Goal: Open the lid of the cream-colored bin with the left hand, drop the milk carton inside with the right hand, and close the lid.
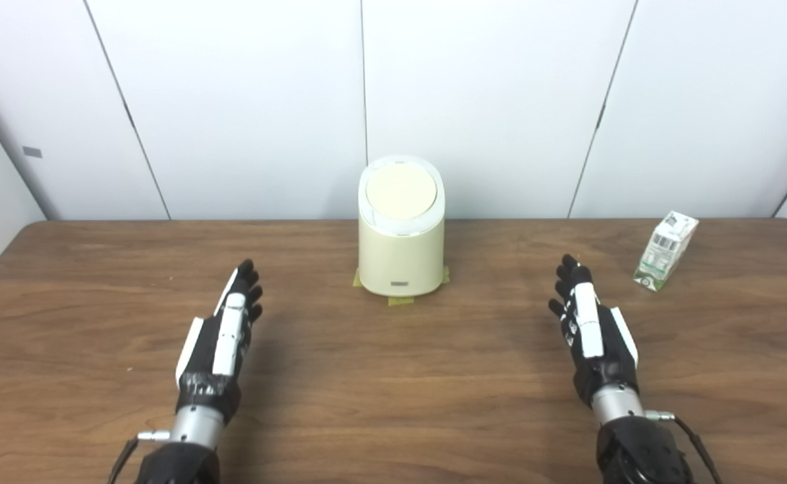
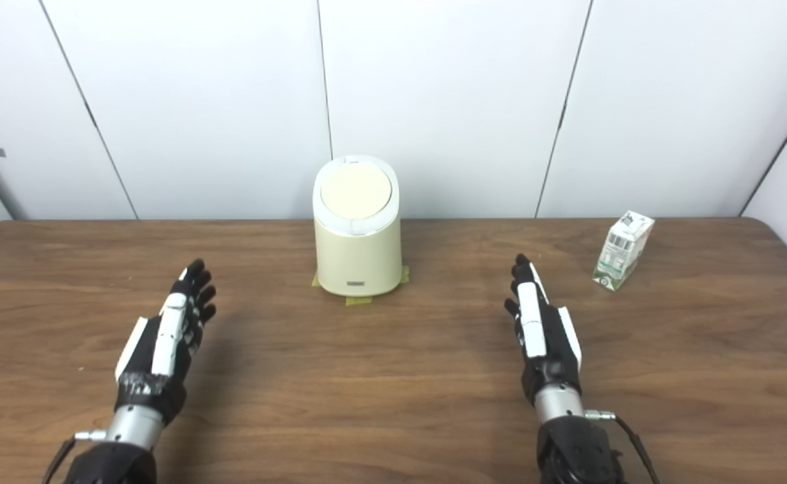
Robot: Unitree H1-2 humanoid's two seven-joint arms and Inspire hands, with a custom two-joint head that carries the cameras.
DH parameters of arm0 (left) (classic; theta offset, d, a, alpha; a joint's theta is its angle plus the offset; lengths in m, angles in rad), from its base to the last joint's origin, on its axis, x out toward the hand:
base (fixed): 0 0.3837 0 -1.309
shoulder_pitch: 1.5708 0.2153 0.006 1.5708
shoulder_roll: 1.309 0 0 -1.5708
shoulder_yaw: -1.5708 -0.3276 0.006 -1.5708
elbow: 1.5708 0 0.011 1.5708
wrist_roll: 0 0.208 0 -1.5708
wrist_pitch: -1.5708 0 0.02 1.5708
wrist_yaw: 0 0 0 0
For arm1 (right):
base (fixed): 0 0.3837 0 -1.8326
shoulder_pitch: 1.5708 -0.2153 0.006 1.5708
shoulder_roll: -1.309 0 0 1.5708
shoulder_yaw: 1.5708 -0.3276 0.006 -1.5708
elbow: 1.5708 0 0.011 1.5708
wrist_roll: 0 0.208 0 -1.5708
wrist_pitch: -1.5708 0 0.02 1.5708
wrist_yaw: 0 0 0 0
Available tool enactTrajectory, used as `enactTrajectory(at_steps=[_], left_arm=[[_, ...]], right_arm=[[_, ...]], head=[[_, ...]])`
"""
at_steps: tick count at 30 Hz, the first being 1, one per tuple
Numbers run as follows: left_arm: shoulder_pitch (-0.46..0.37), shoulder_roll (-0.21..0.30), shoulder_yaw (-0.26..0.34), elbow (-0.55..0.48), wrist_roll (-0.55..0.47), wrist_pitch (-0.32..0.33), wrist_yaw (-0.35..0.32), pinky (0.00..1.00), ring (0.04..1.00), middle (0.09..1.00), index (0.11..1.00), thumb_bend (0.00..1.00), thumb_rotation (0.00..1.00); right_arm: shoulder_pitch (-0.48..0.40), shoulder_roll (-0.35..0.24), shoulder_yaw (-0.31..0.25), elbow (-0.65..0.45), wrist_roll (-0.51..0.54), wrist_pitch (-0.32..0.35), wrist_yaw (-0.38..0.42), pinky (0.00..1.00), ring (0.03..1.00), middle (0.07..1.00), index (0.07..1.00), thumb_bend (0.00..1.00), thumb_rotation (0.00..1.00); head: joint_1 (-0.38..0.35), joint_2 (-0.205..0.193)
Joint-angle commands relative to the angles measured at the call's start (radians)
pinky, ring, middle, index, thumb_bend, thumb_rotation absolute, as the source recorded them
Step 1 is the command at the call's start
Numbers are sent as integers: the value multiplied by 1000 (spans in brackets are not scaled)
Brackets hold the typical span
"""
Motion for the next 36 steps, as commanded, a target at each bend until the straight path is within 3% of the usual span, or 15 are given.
enactTrajectory(at_steps=[1, 3, 4, 5, 10, 17, 20, 26, 36], left_arm=[[-98, 33, -5, -49, 40, 15, 4, 944, 956, 981, 1000, 543, 742], [-139, 42, -8, -47, 55, 41, 6, 933, 946, 975, 1000, 548, 707], [-173, 44, -10, -43, 70, 62, 14, 889, 928, 950, 979, 578, 568], [-197, 45, -12, -41, 80, 78, 20, 857, 911, 934, 965, 606, 493], [-351, 46, -39, 26, 152, 115, 40, 870, 889, 913, 943, 715, 265], [-510, 84, -111, 114, 241, 145, 11, 818, 894, 912, 934, 825, 245], [-577, 106, -151, 155, 281, 168, -19, 815, 897, 914, 934, 852, 184], [-702, 148, -261, 312, 399, 97, -44, 772, 882, 912, 928, 906, 130], [-866, 142, -391, 566, 562, 54, -46, 778, 902, 909, 926, 931, 81]], right_arm=[[-32, -3, -1, -19, 10, -53, 14, 932, 981, 979, 981, 700, 1000], [-31, -2, -2, -12, 13, -63, 14, 929, 979, 978, 981, 699, 1000], [-30, -1, -4, -7, 15, -69, 14, 925, 978, 976, 978, 692, 1000], [-30, 0, -4, -3, 16, -74, 14, 923, 978, 976, 977, 690, 1000], [-30, -7, 5, 15, -1, -90, 12, 926, 979, 969, 977, 685, 1000], [-31, -11, 9, 29, -9, -109, 15, 946, 978, 966, 981, 685, 1000], [-29, -11, 11, 25, -11, -105, 15, 935, 974, 961, 978, 690, 1000], [-33, -13, 17, 37, -19, -119, 14, 933, 967, 946, 975, 692, 1000], [-31, -2, 24, 29, -29, -110, 11, 937, 963, 925, 967, 671, 1000]], head=[[0, -14], [0, -23], [1, -26], [1, -26], [1, -37], [4, -36], [10, -37], [10, -41], [13, -40]])
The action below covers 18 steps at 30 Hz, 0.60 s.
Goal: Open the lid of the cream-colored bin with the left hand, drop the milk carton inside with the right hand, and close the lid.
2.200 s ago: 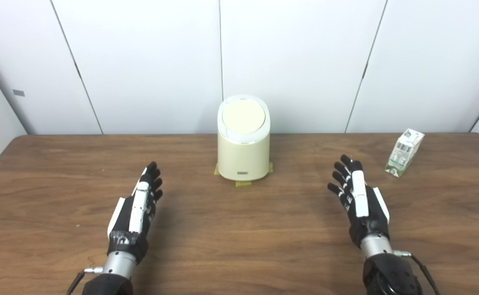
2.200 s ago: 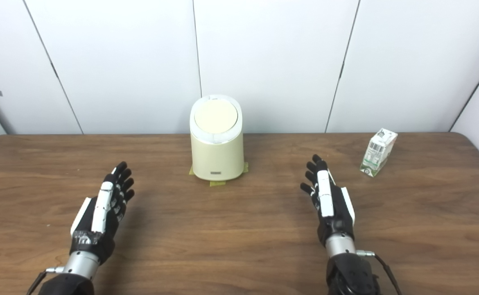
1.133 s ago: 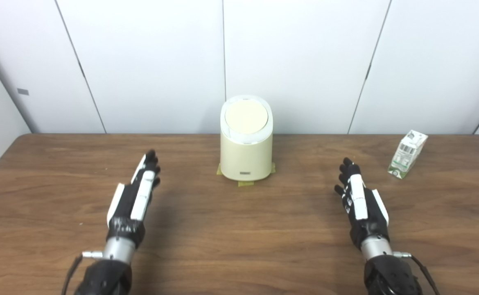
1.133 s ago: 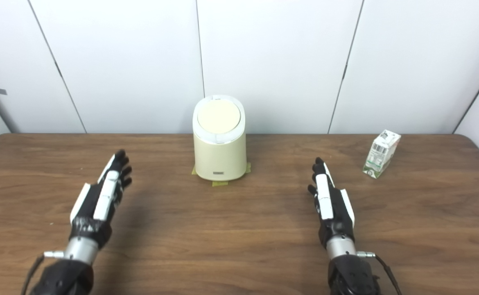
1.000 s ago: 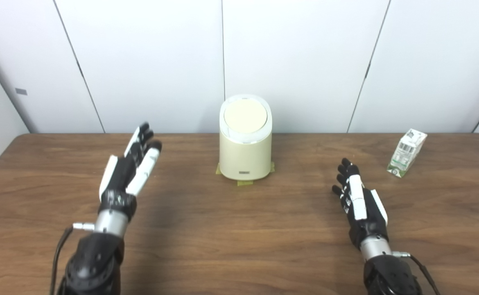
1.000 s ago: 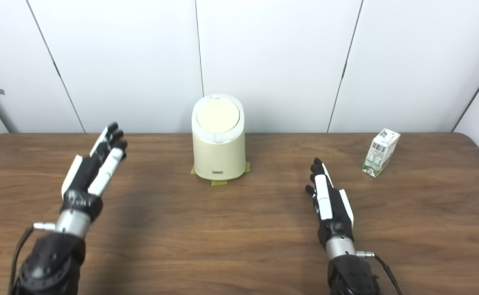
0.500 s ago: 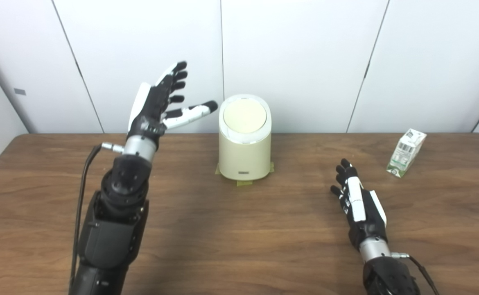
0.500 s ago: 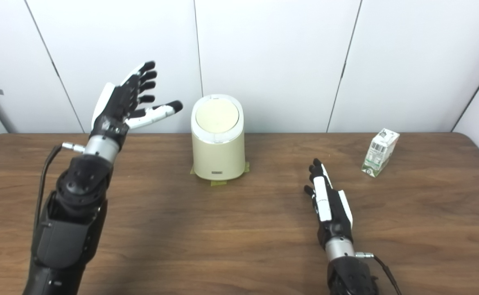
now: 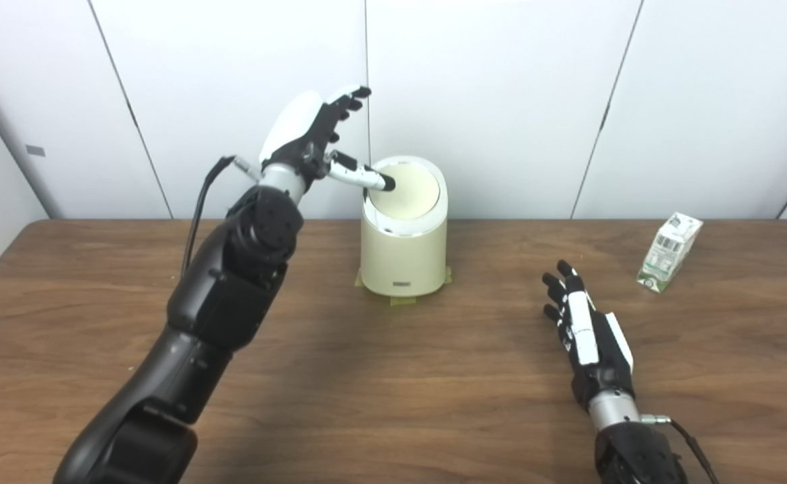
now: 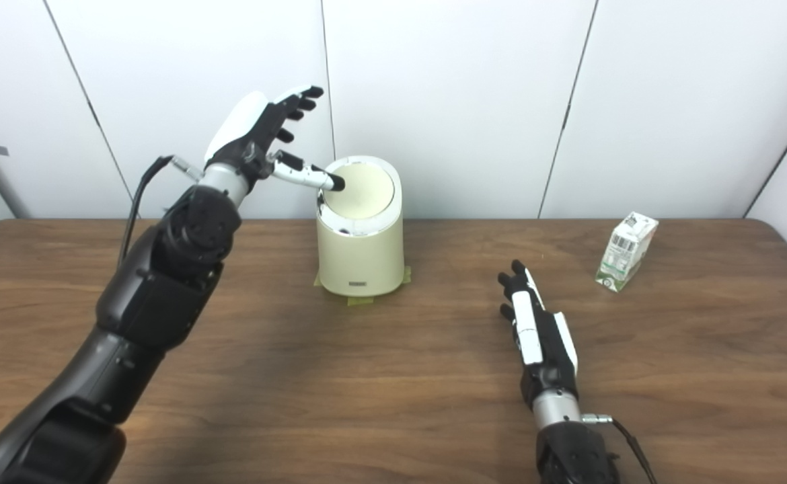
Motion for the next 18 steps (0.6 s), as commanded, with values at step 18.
enactTrajectory(at_steps=[18], left_arm=[[-148, -14, -71, 171, 93, -75, -18, 692, 860, 902, 915, 926, 0]], right_arm=[[-39, 17, 5, -25, -18, -33, -14, 913, 958, 929, 984, 648, 1000]], head=[[5, 16]])
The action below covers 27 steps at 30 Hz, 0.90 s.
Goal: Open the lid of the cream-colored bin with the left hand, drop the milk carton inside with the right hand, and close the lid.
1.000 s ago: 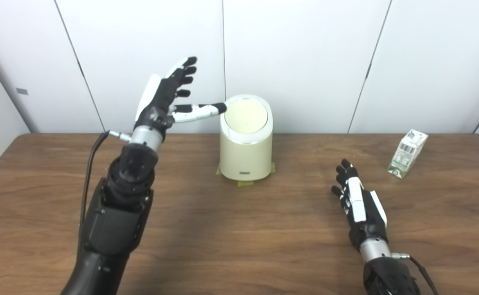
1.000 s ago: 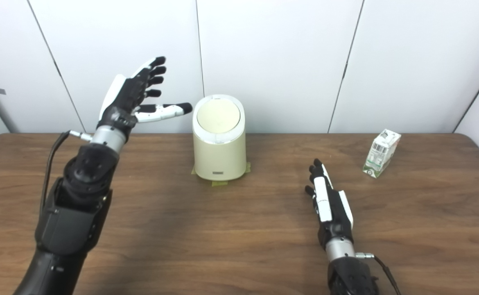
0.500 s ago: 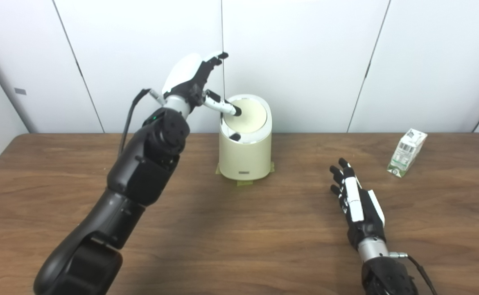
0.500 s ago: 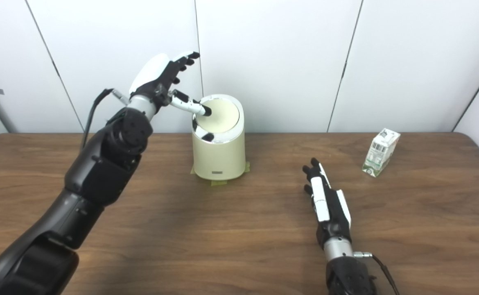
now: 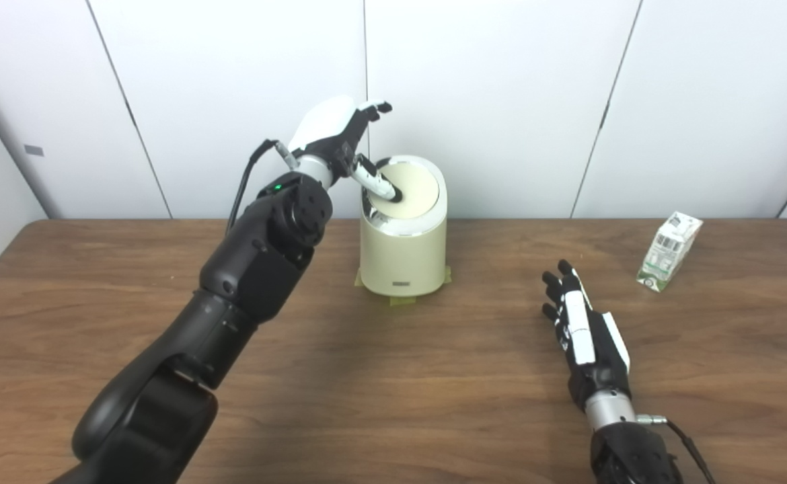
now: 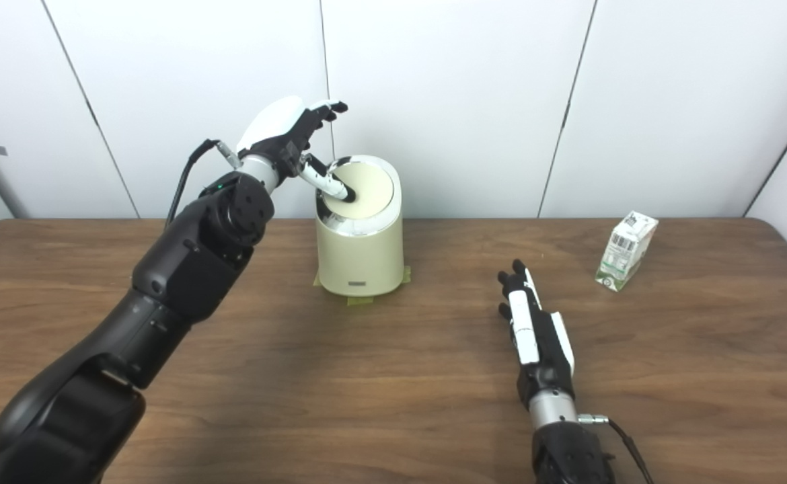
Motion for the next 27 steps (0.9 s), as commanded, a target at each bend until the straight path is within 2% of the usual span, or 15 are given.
enactTrajectory(at_steps=[1, 9, 14, 20, 27], left_arm=[[-65, 15, -5, -26, 30, -14, -6, 688, 857, 905, 919, 924, 0], [-54, 23, -19, -69, 66, 4, -63, 733, 881, 911, 921, 932, 30], [-52, 30, -37, -72, 101, -1, -77, 775, 907, 917, 911, 936, 3], [-50, 43, -76, -67, 152, -15, -101, 834, 937, 933, 921, 936, 0], [-54, 55, -147, -30, 233, -41, -121, 858, 913, 914, 921, 945, 0]], right_arm=[[-39, 3, 2, -24, -2, -31, 1, 912, 958, 929, 985, 648, 1000], [-49, 18, -23, -21, 3, -22, -19, 898, 952, 926, 974, 672, 1000], [-50, 17, -20, -23, -10, -23, -20, 884, 945, 921, 968, 676, 1000], [-54, 12, -25, -5, -13, -39, -25, 878, 941, 924, 972, 678, 1000], [-50, 7, -19, -15, -9, -38, -14, 879, 943, 923, 972, 697, 1000]], head=[[1, 3], [-1, 11], [-1, 12], [-2, 13], [-1, 10]])
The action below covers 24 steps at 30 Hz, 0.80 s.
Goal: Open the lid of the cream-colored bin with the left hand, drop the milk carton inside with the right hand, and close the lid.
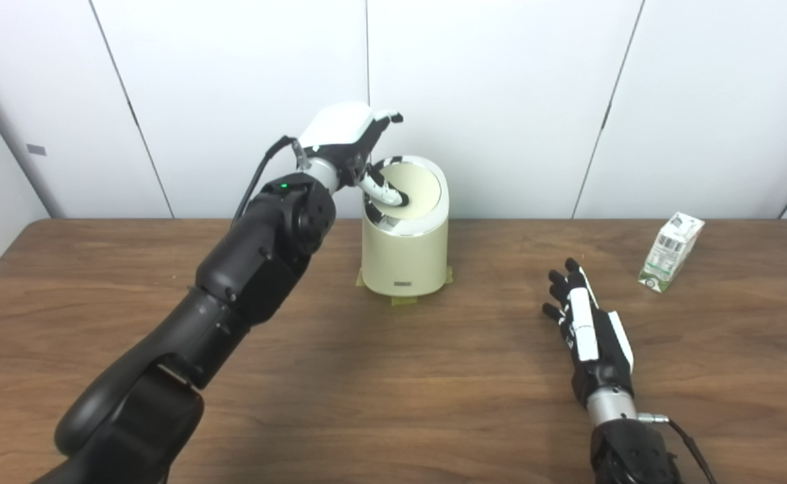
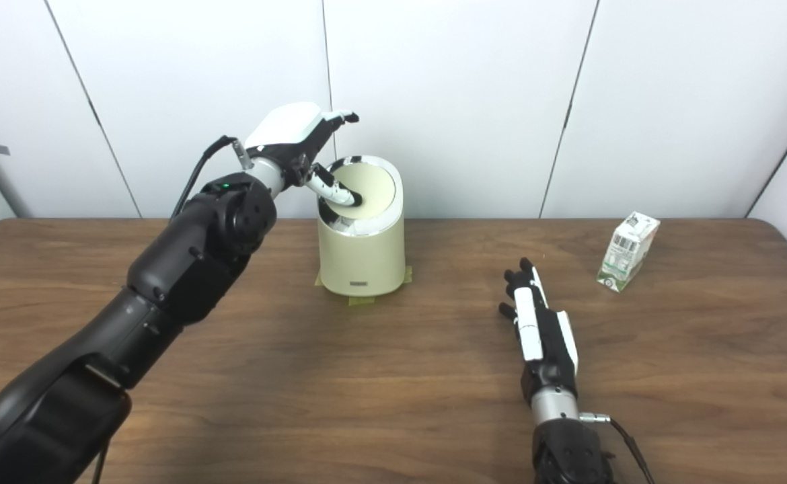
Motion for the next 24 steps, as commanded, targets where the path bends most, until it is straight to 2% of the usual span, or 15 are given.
enactTrajectory(at_steps=[1, 7, 11, 15, 17, 19, 23, 24], left_arm=[[-42, 14, -30, 19, 45, -25, -24, 869, 917, 919, 925, 942, 0], [-43, 22, -89, 32, 88, -62, -70, 925, 949, 943, 941, 967, 0], [-41, 20, -55, -15, 70, -41, -91, 929, 948, 945, 948, 942, 3], [-41, 6, 47, -148, 6, 50, -154, 893, 948, 933, 924, 908, 8], [-42, -2, 95, -254, -18, 125, -207, 825, 911, 917, 904, 873, 15], [-44, -13, 143, -340, -25, 174, -260, 708, 835, 873, 876, 843, 13], [-23, -47, 267, -464, -18, 183, -334, 702, 828, 863, 851, 760, 52], [-11, -52, 292, -489, -19, 183, -341, 703, 830, 869, 842, 687, 70]], right_arm=[[-37, -4, 4, -33, 0, -35, 6, 879, 944, 925, 974, 702, 1000], [-37, -2, 8, -28, 1, -50, 7, 881, 946, 927, 977, 712, 1000], [-37, -3, 10, -27, -4, -54, 4, 878, 943, 927, 978, 717, 1000], [-37, -2, 8, -32, -7, -44, -2, 877, 939, 923, 971, 709, 1000], [-39, -6, 3, -34, 1, -38, 3, 882, 942, 925, 970, 679, 1000], [-42, -14, -5, -22, 13, -46, 9, 898, 948, 931, 976, 648, 1000], [-47, -18, -21, -5, 35, -55, 10, 913, 950, 932, 975, 623, 1000], [-48, -19, -24, 0, 38, -59, 11, 911, 951, 931, 974, 613, 1000]], head=[[1, 1], [-6, 2], [-4, 1], [-8, 3], [-8, 4], [-6, 3], [-1, 0], [-1, 0]])
